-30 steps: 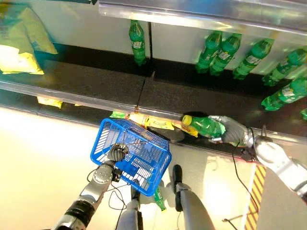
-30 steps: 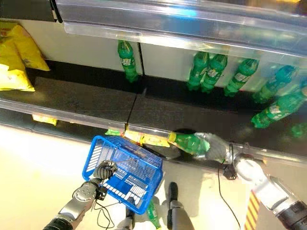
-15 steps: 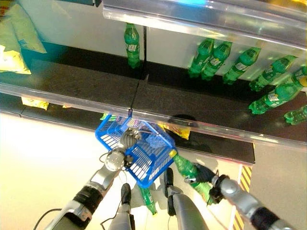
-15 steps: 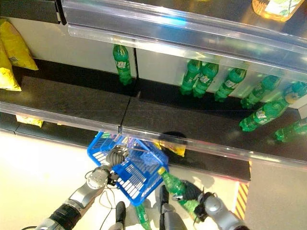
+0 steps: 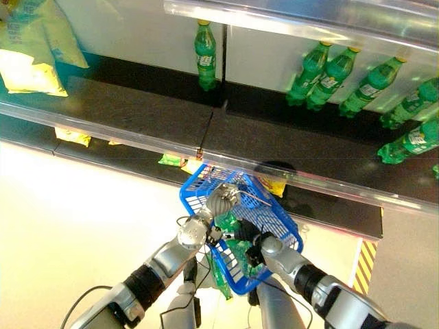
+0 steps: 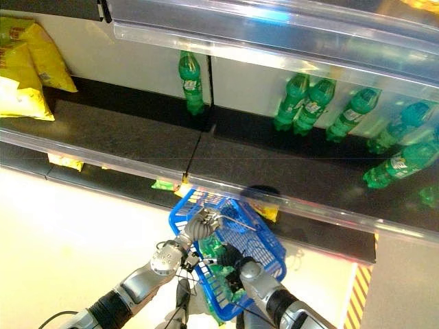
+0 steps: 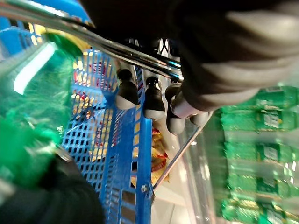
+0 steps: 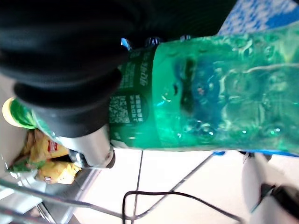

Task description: Pick up the snacks into the basket

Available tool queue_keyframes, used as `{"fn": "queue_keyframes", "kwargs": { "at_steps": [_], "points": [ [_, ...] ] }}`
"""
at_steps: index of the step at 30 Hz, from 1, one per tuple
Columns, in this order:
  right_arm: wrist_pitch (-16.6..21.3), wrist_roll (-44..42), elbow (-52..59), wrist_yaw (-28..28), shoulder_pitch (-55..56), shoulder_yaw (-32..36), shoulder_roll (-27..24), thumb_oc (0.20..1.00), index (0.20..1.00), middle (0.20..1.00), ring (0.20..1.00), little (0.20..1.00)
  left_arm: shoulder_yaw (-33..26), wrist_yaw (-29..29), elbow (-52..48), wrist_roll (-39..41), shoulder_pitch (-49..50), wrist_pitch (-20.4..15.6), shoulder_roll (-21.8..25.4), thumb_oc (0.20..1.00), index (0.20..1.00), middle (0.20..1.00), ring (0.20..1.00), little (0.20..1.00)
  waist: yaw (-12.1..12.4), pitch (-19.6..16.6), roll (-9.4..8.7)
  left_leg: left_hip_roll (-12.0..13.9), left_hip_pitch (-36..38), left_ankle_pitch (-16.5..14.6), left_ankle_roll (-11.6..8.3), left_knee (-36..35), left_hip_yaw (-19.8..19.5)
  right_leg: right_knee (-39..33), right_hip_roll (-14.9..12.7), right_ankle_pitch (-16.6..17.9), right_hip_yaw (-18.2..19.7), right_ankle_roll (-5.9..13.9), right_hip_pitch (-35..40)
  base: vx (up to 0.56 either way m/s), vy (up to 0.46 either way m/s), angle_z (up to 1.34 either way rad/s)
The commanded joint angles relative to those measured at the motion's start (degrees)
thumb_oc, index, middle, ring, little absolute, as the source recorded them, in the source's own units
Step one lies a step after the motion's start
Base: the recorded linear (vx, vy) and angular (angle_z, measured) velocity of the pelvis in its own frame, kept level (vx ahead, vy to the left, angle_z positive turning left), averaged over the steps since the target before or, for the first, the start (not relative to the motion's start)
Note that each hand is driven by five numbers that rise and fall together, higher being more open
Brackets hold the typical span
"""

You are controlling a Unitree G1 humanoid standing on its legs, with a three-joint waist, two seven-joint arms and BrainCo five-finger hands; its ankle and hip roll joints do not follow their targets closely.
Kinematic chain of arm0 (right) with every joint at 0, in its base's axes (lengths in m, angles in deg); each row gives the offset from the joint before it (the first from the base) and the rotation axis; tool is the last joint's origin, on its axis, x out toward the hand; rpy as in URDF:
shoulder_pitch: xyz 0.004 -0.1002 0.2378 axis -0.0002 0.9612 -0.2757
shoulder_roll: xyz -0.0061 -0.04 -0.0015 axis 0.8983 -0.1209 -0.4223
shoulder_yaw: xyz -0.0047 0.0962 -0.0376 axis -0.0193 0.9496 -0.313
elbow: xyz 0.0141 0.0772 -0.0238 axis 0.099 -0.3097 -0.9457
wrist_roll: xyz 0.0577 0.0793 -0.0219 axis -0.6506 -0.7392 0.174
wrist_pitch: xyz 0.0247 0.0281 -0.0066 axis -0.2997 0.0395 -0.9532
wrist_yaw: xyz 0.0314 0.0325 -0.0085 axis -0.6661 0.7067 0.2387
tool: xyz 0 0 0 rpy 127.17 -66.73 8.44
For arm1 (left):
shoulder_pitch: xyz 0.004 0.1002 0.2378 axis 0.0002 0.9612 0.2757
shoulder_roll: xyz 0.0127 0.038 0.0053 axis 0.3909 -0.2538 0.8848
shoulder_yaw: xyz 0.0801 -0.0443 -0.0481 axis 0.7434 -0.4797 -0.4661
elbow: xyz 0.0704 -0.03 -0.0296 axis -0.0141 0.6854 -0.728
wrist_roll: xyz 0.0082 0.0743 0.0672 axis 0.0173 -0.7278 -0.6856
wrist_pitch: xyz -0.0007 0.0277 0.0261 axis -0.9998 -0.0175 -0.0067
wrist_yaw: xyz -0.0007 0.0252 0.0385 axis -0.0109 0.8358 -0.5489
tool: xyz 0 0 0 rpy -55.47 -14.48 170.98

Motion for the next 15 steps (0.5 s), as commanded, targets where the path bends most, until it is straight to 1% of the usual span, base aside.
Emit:
{"fn": "queue_keyframes", "kwargs": {
  "at_steps": [1, 3, 7, 8, 10, 13, 15],
  "points": [
    [2.2, -2.3, -0.6, 1.4, -2.8, 2.5, 1.2, 0.200, 0.200, 0.200, 0.200, 0.200, 1.3, 2.6, -13.2, 2.7, -3.3, -5.7, -0.9, 0.200, 0.200, 0.200, 0.200, 0.200, 0.3, -3.5, 1.34, 0.1, -3.9, 0.1, -0.66, 1.2, -1.1, 1.4, -3.6, -3.3, 2.5, 7.43, -0.5, 0.00, -0.007, 0.17],
    [2.2, -3.5, -2.0, 2.0, -3.9, 3.9, 1.2, 0.200, 0.200, 0.200, 0.200, 0.200, 2.6, 3.9, -13.2, 3.7, -3.1, -5.7, -0.5, 0.200, 0.200, 0.200, 0.200, 0.200, 0.4, -3.3, 1.61, 0.1, -3.9, 0.1, -0.62, 1.1, -1.0, 1.5, -3.6, -3.3, 2.5, 7.45, -0.6, 0.00, -0.004, 0.11],
    [3.0, -8.8, -4.2, 2.8, -6.7, 7.4, 1.4, 0.200, 0.200, 0.200, 0.200, 0.200, 5.4, 6.6, -13.6, 6.4, -3.1, -5.7, 1.1, 0.200, 0.200, 0.200, 0.200, 0.200, 0.5, -3.1, 2.24, -0.1, -4.2, 0.1, -0.55, 1.1, -1.1, 1.5, -3.7, -3.2, 2.7, 7.51, -1.1, 0.00, 0.000, 0.00],
    [3.4, -10.9, -4.6, 3.2, -7.5, 8.5, 1.5, 0.200, 0.200, 0.200, 0.200, 0.200, 6.0, 7.0, -13.4, 7.7, -2.7, -5.6, 1.3, 0.200, 0.200, 0.200, 0.200, 0.200, 0.5, -2.9, 2.45, -0.1, -4.5, 0.1, -0.53, 1.3, -1.1, 1.6, -3.7, -3.2, 2.7, 7.48, -1.4, 0.00, 0.000, 0.00],
    [3.9, -12.4, -6.3, 3.7, -8.5, 10.2, 1.8, 0.200, 0.200, 0.200, 0.200, 0.200, 6.9, 7.6, -13.1, 9.1, -1.8, -5.4, 1.2, 0.200, 0.200, 0.200, 0.200, 0.200, 0.7, -2.7, 2.87, -0.3, -4.6, 0.1, -0.49, 1.3, -1.0, 1.6, -3.8, -3.2, 2.7, 7.49, -1.4, 0.00, 0.000, 0.00],
    [4.3, -12.4, -7.8, 4.6, -10.7, 11.8, 1.6, 0.200, 0.200, 0.200, 0.200, 0.200, 7.9, 8.4, -13.3, 10.3, -1.0, -5.1, 1.6, 0.200, 0.200, 0.200, 0.200, 0.200, 1.0, -2.5, 3.54, -0.5, -4.7, 0.1, -0.42, 1.2, -1.0, 1.7, -3.9, -3.3, 2.6, 7.54, -1.5, 0.00, 0.000, 0.00],
    [4.4, -11.4, -8.0, 4.9, -11.2, 12.0, 1.2, 0.200, 0.200, 0.200, 0.200, 0.200, 8.0, 8.6, -13.3, 10.8, -0.7, -5.1, 1.7, 0.200, 0.200, 0.200, 0.200, 0.200, 1.0, -2.4, 3.66, -0.6, -4.8, 0.1, -0.39, 1.2, -1.0, 1.7, -4.0, -3.3, 2.6, 7.56, -1.5, 0.00, 0.000, 0.00]
  ]
}}
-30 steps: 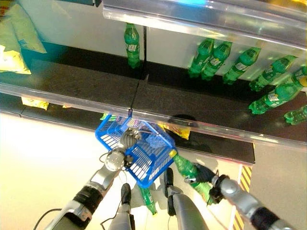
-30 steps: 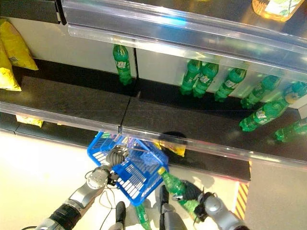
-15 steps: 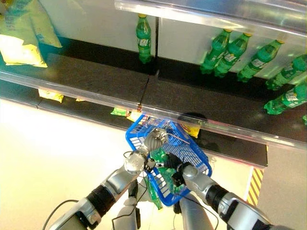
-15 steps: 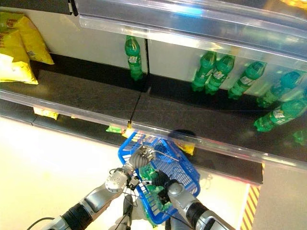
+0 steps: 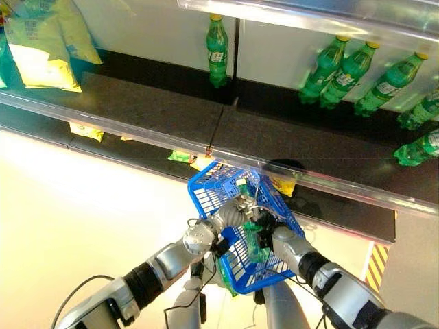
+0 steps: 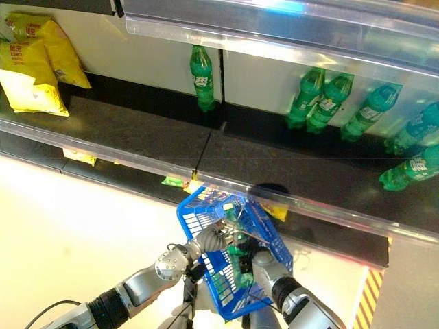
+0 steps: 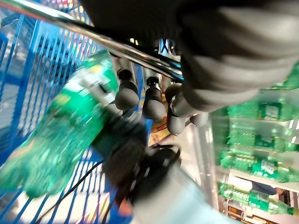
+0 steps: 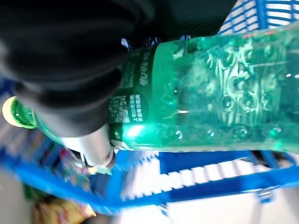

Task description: Pick up the snacks into the basket

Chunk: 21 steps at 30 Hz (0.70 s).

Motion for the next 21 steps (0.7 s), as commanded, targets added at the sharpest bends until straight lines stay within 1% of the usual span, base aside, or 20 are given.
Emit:
{"fn": "queue_keyframes", "kwargs": {
  "at_steps": [1, 2, 3, 4, 7, 13, 21],
  "points": [
    [3.5, 2.7, 0.4, 0.9, -4.7, 0.8, 1.7, 0.200, 0.200, 0.200, 0.200, 0.200, 0.2, 2.4, -11.5, 3.5, 0.7, -5.1, -1.5, 0.200, 0.200, 0.200, 0.200, 0.200, 1.1, -2.7, 0.82, 0.0, -2.9, -0.1, -0.61, 0.4, -0.2, 1.2, -3.3, -3.3, 3.2, 7.67, -0.3, 0.00, 0.000, 0.00],
    [3.4, 3.3, 0.1, 0.8, -5.0, 1.0, 1.5, 0.354, 0.354, 0.354, 0.354, 0.354, 0.2, 2.4, -11.7, 3.5, 0.6, -5.1, -1.3, 0.200, 0.200, 0.200, 0.200, 0.200, 1.1, -2.7, 0.88, 0.0, -2.9, -0.1, -0.59, 0.5, -0.3, 1.3, -3.4, -3.3, 3.1, 7.68, -0.4, 0.01, 0.031, 0.01],
    [3.0, 6.6, -0.9, 0.8, -5.5, 0.5, 0.7, 0.498, 0.498, 0.498, 0.498, 0.498, 0.0, 2.3, -11.8, 3.4, 0.7, -5.1, -1.0, 0.200, 0.200, 0.200, 0.200, 0.200, 1.2, -2.7, 0.93, -0.1, -3.0, -0.2, -0.53, 0.6, -0.3, 1.3, -3.4, -3.3, 3.2, 7.72, -0.4, 0.00, 0.000, 0.00],
    [2.8, 10.3, -0.9, 1.1, -6.2, -0.4, 0.0, 1.000, 1.000, 1.000, 1.000, 1.000, -0.3, 2.2, -12.1, 3.4, 0.8, -5.3, -0.7, 0.200, 0.200, 0.200, 0.200, 0.200, 1.2, -2.8, 0.96, -0.2, -3.1, -0.2, -0.47, 0.6, -0.3, 1.4, -3.4, -3.3, 3.2, 7.74, -0.5, 0.00, 0.000, 0.00],
    [2.5, 12.6, -1.5, 1.5, -6.1, -0.1, -0.8, 1.000, 1.000, 1.000, 1.000, 1.000, -0.9, 1.8, -12.0, 2.8, 0.8, -5.3, -0.8, 0.200, 0.200, 0.200, 0.200, 0.200, 1.1, -2.8, 0.87, -0.3, -3.3, -0.4, -0.35, 0.8, -0.4, 1.4, -3.6, -3.3, 3.1, 7.81, -0.6, 0.00, 0.003, 0.01],
    [3.0, 16.0, 0.6, 1.6, -4.2, -0.7, -1.0, 1.000, 1.000, 1.000, 1.000, 1.000, -2.4, 1.3, -12.1, 1.3, 1.9, -5.2, -0.6, 0.200, 0.200, 0.200, 0.200, 0.200, 1.0, -3.0, 0.38, -0.4, -3.4, -0.6, -0.12, 1.2, -0.5, 1.4, -3.9, -3.3, 3.1, 7.93, -0.3, 0.00, 0.005, 0.01],
    [3.0, 23.7, 8.2, -0.1, 2.3, -5.2, -1.2, 1.000, 1.000, 1.000, 1.000, 1.000, -5.7, -0.1, -11.0, -0.9, 3.7, -5.2, -0.1, 0.200, 0.200, 0.200, 0.200, 0.200, 0.5, -4.1, -1.06, -0.2, -3.0, -1.0, -0.10, 1.7, -0.8, 1.5, -3.9, -3.5, 3.1, 7.93, 0.6, 0.00, 0.002, 0.02]
  ]
}}
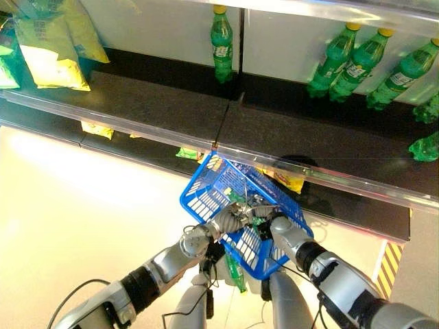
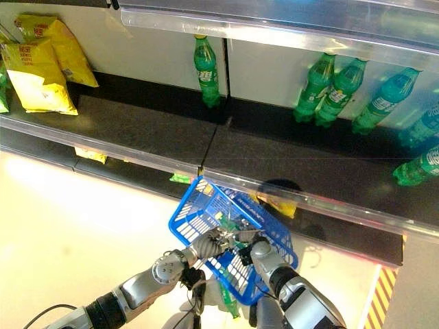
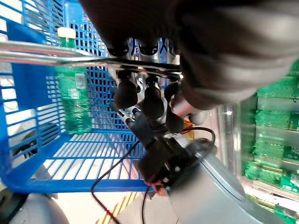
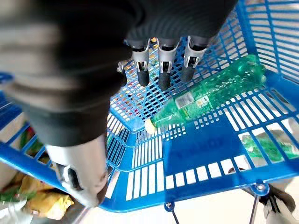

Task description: Pick up the snacks into the basket

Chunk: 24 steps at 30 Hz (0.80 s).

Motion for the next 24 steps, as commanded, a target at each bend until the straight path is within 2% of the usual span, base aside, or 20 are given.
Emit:
{"fn": "queue_keyframes", "kwargs": {
  "at_steps": [1, 5, 10, 11, 12, 13, 16, 17, 20, 22, 24],
  "points": [
    [2.9, 5.3, 5.9, -1.1, 3.1, -1.2, -0.1, 1.000, 1.000, 1.000, 1.000, 1.000, -5.3, -0.1, -12.3, -1.4, 2.4, -7.8, -1.3, 0.200, 0.200, 0.200, 0.200, 0.200, 0.6, -4.4, -1.83, 0.5, -2.1, -1.3, -0.48, 1.1, -0.5, 1.1, -3.1, -3.7, 3.3, 7.81, 1.1, 0.00, 0.000, 0.00],
    [3.7, 8.6, 14.1, -3.1, 7.6, -3.2, -2.2, 1.000, 1.000, 1.000, 1.000, 1.000, -8.2, -0.6, -11.3, -2.2, 4.5, -8.3, -0.3, 0.200, 0.200, 0.200, 0.200, 0.200, 0.5, -5.1, -2.60, 0.7, -1.5, -1.5, -0.50, 1.3, -0.8, 1.2, -3.1, -3.9, 3.1, 7.81, 1.9, 0.00, 0.000, 0.00],
    [6.7, 11.4, 26.4, -8.7, 15.7, -4.0, -10.7, 1.000, 1.000, 1.000, 1.000, 1.000, -14.2, -1.1, -4.8, -5.6, 9.6, -9.9, 1.0, 0.200, 0.200, 0.200, 0.200, 0.200, 1.1, -6.2, -3.76, 1.1, 0.3, -2.0, -0.93, 1.5, -2.3, 2.3, -3.4, -5.5, 1.4, 7.79, 4.5, 0.03, -0.053, 0.08],
    [6.7, 11.4, 26.4, -8.7, 15.7, -4.0, -10.7, 1.000, 1.000, 1.000, 1.000, 1.000, -14.2, -1.1, -4.8, -5.6, 9.6, -9.9, 1.0, 0.200, 0.200, 0.200, 0.200, 0.200, 1.1, -6.2, -3.76, 1.1, 0.3, -2.0, -0.93, 1.5, -2.3, 2.3, -3.4, -5.5, 1.4, 7.79, 4.5, 0.06, -0.126, 0.26],
    [8.2, 13.7, 29.0, -10.8, 20.2, -3.3, -15.4, 1.000, 1.000, 1.000, 1.000, 1.000, -16.3, -0.3, -1.3, -7.5, 12.7, -10.4, 1.4, 0.200, 0.200, 0.200, 0.200, 0.200, 1.9, -6.9, -3.67, 1.1, 1.1, -1.5, -1.42, 0.9, -4.4, 2.0, -3.8, -6.1, -0.7, 7.67, 6.7, 0.05, -0.133, 0.20],
    [8.9, 14.2, 28.8, -11.1, 22.6, -2.1, -17.4, 1.000, 1.000, 1.000, 1.000, 1.000, -17.5, -0.4, 1.0, -8.5, 13.8, -10.7, 1.3, 0.200, 0.200, 0.200, 0.200, 0.200, 2.3, -7.2, -3.51, 1.1, 1.4, -1.2, -1.69, 0.5, -5.5, 1.9, -4.1, -6.4, -2.0, 7.55, 7.6, 0.06, -0.169, 0.50],
    [9.9, 14.3, 26.7, -12.0, 30.7, 3.0, -20.2, 1.000, 1.000, 1.000, 1.000, 1.000, -21.9, -1.0, 9.0, -10.1, 17.8, -11.1, 0.1, 0.200, 0.200, 0.200, 0.200, 0.200, 3.7, -8.9, -2.65, 0.8, 2.1, -0.2, -2.42, -1.0, -8.9, 1.0, -4.6, -7.2, -6.4, 7.35, 10.8, 0.04, -0.095, 0.70],
    [9.9, 14.3, 26.7, -12.0, 30.7, 3.0, -20.3, 1.000, 1.000, 1.000, 1.000, 1.000, -21.8, -1.0, 9.0, -10.1, 17.7, -11.1, 0.1, 0.200, 0.200, 0.200, 0.200, 0.200, 3.5, -9.0, -2.59, 0.7, 1.9, 0.0, -2.39, -1.1, -9.1, 0.7, -4.7, -7.0, -6.6, 7.37, 10.7, 0.04, -0.061, 0.81],
    [10.5, 10.5, 23.4, -13.9, 39.3, 10.1, -20.3, 1.000, 1.000, 1.000, 1.000, 1.000, -30.2, -2.2, 15.8, -9.7, 22.8, -11.5, -1.1, 0.200, 0.200, 0.200, 0.200, 0.200, 5.3, -11.6, -1.49, 0.9, 1.9, 2.1, -3.14, -3.4, -13.3, -0.4, -4.8, -8.3, -11.3, 6.85, 13.8, 0.03, -0.070, 0.60],
    [10.9, 6.5, 22.9, -14.7, 42.1, 13.4, -19.5, 1.000, 1.000, 1.000, 1.000, 1.000, -33.0, -2.1, 17.5, -8.7, 25.1, -11.9, -1.6, 0.200, 0.200, 0.200, 0.200, 0.200, 5.7, -12.2, -1.10, 0.8, 1.9, 2.6, -3.52, -4.0, -14.4, -0.9, -4.6, -8.7, -13.4, 6.55, 15.4, 0.01, -0.039, 0.82],
    [11.7, 5.8, 23.5, -14.5, 42.8, 14.9, -19.6, 1.000, 1.000, 1.000, 1.000, 1.000, -35.5, -2.6, 18.5, -9.0, 26.6, -12.3, -2.0, 0.200, 0.200, 0.200, 0.200, 0.200, 6.1, -12.6, -0.63, 0.8, 1.0, 3.2, -3.88, -3.4, -14.0, -2.6, -4.6, -8.8, -15.8, 6.52, 17.1, -0.01, -0.014, 0.61]
  ]
}}
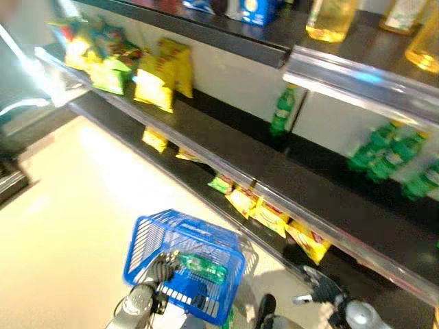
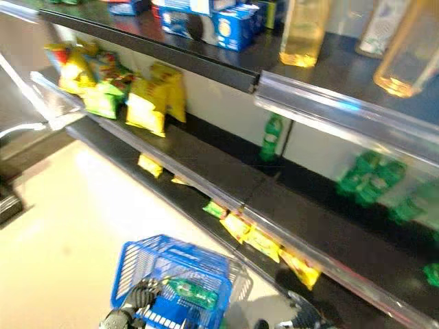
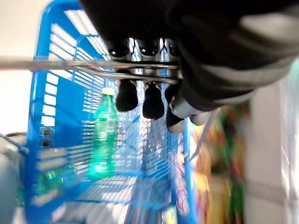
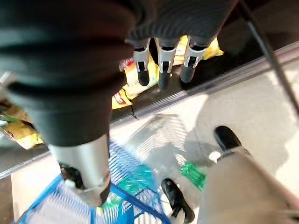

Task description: Pick up the snacks into the basket

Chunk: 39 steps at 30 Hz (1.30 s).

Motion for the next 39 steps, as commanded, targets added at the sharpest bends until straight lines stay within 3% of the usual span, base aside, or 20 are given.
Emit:
{"fn": "queue_keyframes", "kwargs": {
  "at_steps": [1, 2, 4, 5, 6, 11, 12, 13, 15, 16, 17, 18, 19, 22, 25, 28, 31, 35, 37, 39],
  "points": [
    [3.5, -4.0, 1.7, -0.3, -0.6, 1.6, -0.2, 1.000, 1.000, 1.000, 1.000, 1.000, -2.2, -1.5, -4.0, -0.2, -1.5, -6.3, 3.5, 0.200, 0.200, 0.200, 0.200, 0.200, 0.0, -2.5, -1.30, -1.2, -4.0, 2.7, -2.49, 0.5, 0.3, -8.0, -3.5, 1.4, -1.1, 6.88, 5.4, -0.03, 0.042, 0.53],
    [3.7, -3.7, 2.9, 0.0, -0.3, 2.0, -0.6, 1.000, 1.000, 1.000, 1.000, 1.000, -4.7, -1.8, -1.7, -0.7, -0.1, -6.5, 2.9, 0.200, 0.200, 0.200, 0.200, 0.200, -0.4, -2.8, -1.03, 0.5, -5.3, 3.2, -1.92, 1.7, 7.5, -10.3, -3.5, 1.4, -3.6, 7.08, 7.4, -0.02, 0.072, 0.76],
    [3.8, -2.8, 3.3, 0.4, -0.8, 1.4, -0.5, 1.000, 1.000, 1.000, 1.000, 1.000, -6.4, -2.4, -1.2, -1.1, 0.6, -6.7, 2.4, 0.200, 0.200, 0.200, 0.200, 0.200, -0.2, -2.9, -1.06, 3.0, -5.1, 3.5, -0.66, 2.7, 16.2, -12.1, -3.5, 2.0, -5.6, 7.09, 8.8, -0.02, 0.068, 0.99],
    [3.8, -2.8, 3.3, 0.4, -0.8, 1.4, -0.5, 1.000, 1.000, 1.000, 1.000, 1.000, -6.4, -2.4, -1.2, -1.1, 0.6, -6.7, 2.4, 0.200, 0.200, 0.200, 0.200, 0.200, -0.2, -2.9, -1.06, 3.0, -5.1, 3.5, -0.66, 2.7, 16.2, -12.1, -3.5, 2.0, -5.6, 7.09, 8.8, 0.14, 0.035, 0.97],
    [3.6, -2.2, 4.2, 0.9, -1.0, 1.4, 0.1, 1.000, 1.000, 1.000, 1.000, 1.000, -7.5, -2.4, 0.2, -0.8, 1.3, -6.9, 2.3, 0.200, 0.200, 0.200, 0.200, 0.200, -0.2, -4.1, -1.41, 4.6, -3.5, 1.6, -0.67, 2.3, 21.4, -12.9, -3.7, 1.0, -7.4, 7.98, 10.9, 0.17, 0.049, 0.79],
    [3.0, -0.9, 3.9, 1.2, -1.3, 2.7, 1.7, 1.000, 1.000, 1.000, 1.000, 1.000, -9.2, -2.2, -0.2, -1.9, 4.8, -7.1, 2.4, 0.200, 0.200, 0.200, 0.200, 0.200, 2.3, -6.7, -3.56, 1.9, -3.4, -2.9, 0.79, 5.2, 20.1, -13.2, -7.6, 2.3, -9.0, 9.58, 14.4, 0.25, 0.200, 0.75],
    [2.6, -0.1, 3.1, 1.2, -1.0, 3.6, 2.6, 1.000, 1.000, 1.000, 1.000, 1.000, -9.4, -1.6, -0.5, -2.9, 5.9, -6.9, 2.6, 0.200, 0.200, 0.200, 0.200, 0.200, 3.4, -7.7, -4.29, 0.0, -2.8, -5.2, 1.88, 6.5, 19.6, -11.7, -10.2, 4.9, -9.0, 10.61, 15.7, 0.30, 0.263, 0.32],
    [2.6, -0.1, 3.1, 1.2, -0.9, 3.6, 2.7, 1.000, 1.000, 1.000, 1.000, 1.000, -9.4, -1.5, -0.6, -2.9, 6.0, -6.8, 2.7, 0.200, 0.200, 0.200, 0.200, 0.200, 3.4, -7.7, -4.42, -0.3, -2.8, -5.4, 2.05, 6.7, 19.6, -11.7, -10.4, 5.0, -9.1, 10.86, 15.8, 0.32, 0.282, 0.49],
    [2.7, 1.1, 3.0, 1.9, 0.3, 4.9, 3.2, 1.000, 1.000, 1.000, 1.000, 1.000, -8.7, -1.2, -0.3, -4.3, 6.1, -6.6, 3.1, 0.200, 0.200, 0.200, 0.200, 0.200, 3.1, -8.9, -4.87, -3.9, -1.4, -6.7, 3.79, 6.4, 18.1, -6.5, -13.7, 10.9, -7.3, 11.89, 15.8, 0.25, 0.335, 0.63],
    [2.4, 1.5, 2.5, 2.3, 0.5, 5.3, 3.6, 1.000, 1.000, 1.000, 1.000, 1.000, -8.1, -1.2, -0.3, -5.0, 5.8, -6.4, 3.4, 0.200, 0.200, 0.200, 0.200, 0.200, 2.3, -9.4, -4.81, -6.6, -0.8, -5.4, 5.44, 5.2, 17.1, -3.2, -15.8, 15.5, -4.7, 11.38, 14.6, 0.16, 0.329, 0.79],
    [2.4, 1.5, 2.5, 2.3, 0.5, 5.3, 3.6, 1.000, 1.000, 1.000, 1.000, 1.000, -8.1, -1.2, -0.3, -5.0, 5.8, -6.4, 3.4, 0.200, 0.200, 0.200, 0.200, 0.200, 2.3, -9.4, -4.82, -6.6, -0.8, -5.3, 5.45, 5.2, 17.1, -3.2, -15.8, 15.5, -4.7, 11.39, 14.6, 0.26, 0.495, 0.91],
    [2.4, 2.0, 2.0, 3.0, -0.1, 5.5, 3.9, 1.000, 1.000, 1.000, 1.000, 1.000, -7.4, -1.1, -0.9, -5.4, 5.4, -6.5, 3.7, 0.200, 0.200, 0.200, 0.200, 0.200, 0.9, -9.4, -3.42, -8.1, 1.9, -5.2, 6.58, 3.1, 14.7, 2.8, -14.7, 16.5, 1.6, 9.93, 11.5, 0.32, 0.356, 0.95],
    [2.4, 2.0, 1.9, 3.3, 0.4, 6.0, 3.9, 1.000, 1.000, 1.000, 1.000, 1.000, -7.0, -0.7, -1.2, -5.7, 4.9, -6.4, 3.9, 0.200, 0.200, 0.200, 0.200, 0.200, -0.3, -9.7, -3.03, -8.7, 2.9, -5.0, 6.99, 2.1, 12.7, 4.6, -9.8, 14.2, 8.0, 8.74, 9.5, 0.43, 0.414, 0.85],
    [2.7, 1.7, 0.9, 3.4, 2.5, 7.4, 3.6, 1.000, 1.000, 1.000, 1.000, 1.000, -5.8, 0.6, -0.9, -6.3, 4.4, -6.3, 4.0, 0.200, 0.200, 0.200, 0.200, 0.200, -3.5, -8.7, -1.77, -8.3, 7.1, -6.0, 6.88, 0.7, 7.5, 6.1, 0.8, 3.4, 14.7, 5.95, 0.2, 0.37, 0.131, 0.96],
    [2.7, 1.1, 0.9, 3.2, 3.3, 7.8, 3.2, 1.000, 1.000, 1.000, 1.000, 1.000, -5.4, 1.0, -1.4, -5.8, 4.6, -6.4, 3.9, 0.200, 0.200, 0.200, 0.200, 0.200, -5.4, -7.2, -3.00, -10.0, 11.1, -8.5, 6.67, 0.3, 3.2, -7.7, 0.9, 6.0, 13.2, 7.29, -3.0, 0.41, -0.024, 0.64],
    [2.8, 0.4, 0.0, 3.3, 4.1, 7.8, 3.4, 1.000, 1.000, 1.000, 1.000, 1.000, -4.4, 1.3, -0.7, -6.3, 3.7, -6.5, 3.9, 0.200, 0.200, 0.200, 0.200, 0.200, -8.8, -6.9, -3.91, -11.0, 16.5, -11.6, 6.90, 0.1, -3.2, -18.0, 5.4, 9.7, 18.8, 9.87, -6.9, 0.52, -0.067, 1.01],
    [2.4, 0.5, 0.4, 3.5, 4.9, 8.8, 3.6, 1.000, 1.000, 1.000, 1.000, 1.000, -4.8, 1.4, -0.8, -6.6, 3.7, -6.7, 3.8, 0.200, 0.200, 0.200, 0.200, 0.200, -10.9, -7.5, -4.31, -10.1, 22.3, -13.5, 5.96, 0.0, -7.8, -21.2, 5.8, 11.9, 17.8, 10.92, -10.0, 0.49, -0.096, 1.08],
    [2.2, 0.7, 1.9, 3.1, 6.4, 9.6, 3.3, 1.000, 1.000, 1.000, 1.000, 1.000, -5.0, 1.8, -1.3, -7.0, 4.6, -6.6, 4.0, 0.200, 0.200, 0.200, 0.200, 0.200, -13.1, -9.5, -4.18, -7.6, 27.5, -12.8, 4.02, 0.6, -10.9, -19.7, 5.6, 14.7, 15.7, 10.53, -10.8, 0.58, -0.246, 0.80],
    [1.8, 0.7, 2.9, 2.3, 8.6, 10.9, 2.3, 1.000, 1.000, 1.000, 1.000, 1.000, -4.6, 2.1, -1.8, -7.1, 5.5, -6.4, 3.8, 0.200, 0.200, 0.200, 0.200, 0.200, -14.5, -11.6, -2.92, -5.0, 28.8, -8.2, -0.49, 5.1, -11.0, -17.4, 5.8, 15.0, 17.2, 9.40, -8.7, 0.61, -0.306, 1.00],
    [1.8, 1.4, 3.9, 1.9, 8.0, 10.1, 1.3, 1.000, 1.000, 1.000, 1.000, 1.000, -4.6, 2.0, -1.9, -6.4, 5.9, -6.5, 3.5, 0.200, 0.200, 0.200, 0.200, 0.200, -14.1, -12.4, -1.17, -3.3, 27.7, 2.7, -5.74, 11.4, -7.7, -15.6, 7.0, 13.6, 15.9, 8.36, -5.8, 0.51, -0.227, 1.02]
  ]
}}
